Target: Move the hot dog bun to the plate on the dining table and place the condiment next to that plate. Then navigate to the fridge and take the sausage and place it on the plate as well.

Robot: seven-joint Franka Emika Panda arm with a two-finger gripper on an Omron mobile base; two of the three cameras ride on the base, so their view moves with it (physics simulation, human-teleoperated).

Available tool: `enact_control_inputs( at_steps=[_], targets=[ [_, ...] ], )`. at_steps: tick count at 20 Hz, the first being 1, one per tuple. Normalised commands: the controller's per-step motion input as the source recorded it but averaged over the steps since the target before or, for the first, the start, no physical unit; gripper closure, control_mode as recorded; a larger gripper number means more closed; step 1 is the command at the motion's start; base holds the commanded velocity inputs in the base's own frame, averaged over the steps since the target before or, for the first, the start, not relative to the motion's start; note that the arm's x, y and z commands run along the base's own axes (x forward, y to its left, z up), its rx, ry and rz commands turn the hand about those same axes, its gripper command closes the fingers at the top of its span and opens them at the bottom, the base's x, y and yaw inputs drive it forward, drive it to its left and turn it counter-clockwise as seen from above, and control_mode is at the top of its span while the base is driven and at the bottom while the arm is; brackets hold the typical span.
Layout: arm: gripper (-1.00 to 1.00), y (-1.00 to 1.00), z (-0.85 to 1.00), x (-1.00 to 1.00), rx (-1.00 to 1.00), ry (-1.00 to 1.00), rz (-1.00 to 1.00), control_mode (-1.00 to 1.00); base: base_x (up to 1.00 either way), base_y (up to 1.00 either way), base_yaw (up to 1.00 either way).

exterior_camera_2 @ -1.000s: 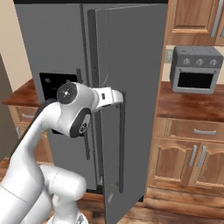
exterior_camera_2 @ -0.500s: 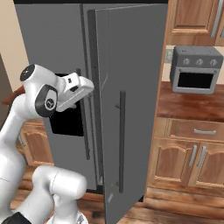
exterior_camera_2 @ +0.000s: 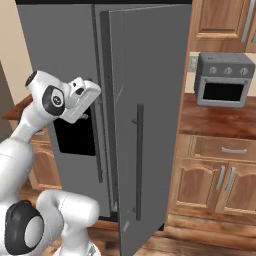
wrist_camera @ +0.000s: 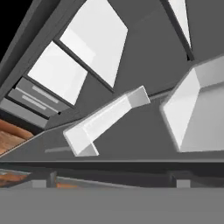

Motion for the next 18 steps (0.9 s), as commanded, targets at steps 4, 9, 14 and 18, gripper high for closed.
enact_control_inputs(
  at_steps=[4, 9, 14, 18],
  targets=[
    [-1.0, -0.03, -0.35, 0.77, -0.11, 0.0, 0.0, -1.0, 0.0, 0.0, 0.0],
    [-1.0, -0.24, -0.23, 0.62, -0.06, 0.0, 0.0, -1.0, 0.0, 0.0, 0.0],
    [-1.0, -0.61, -0.03, 0.31, -0.01, 0.0, 0.0, -1.0, 0.0, 0.0, 0.0],
    [-1.0, -0.76, 0.0, 0.07, 0.0, 0.0, 0.0, -1.0, 0.0, 0.0, 0.0]
  ],
)
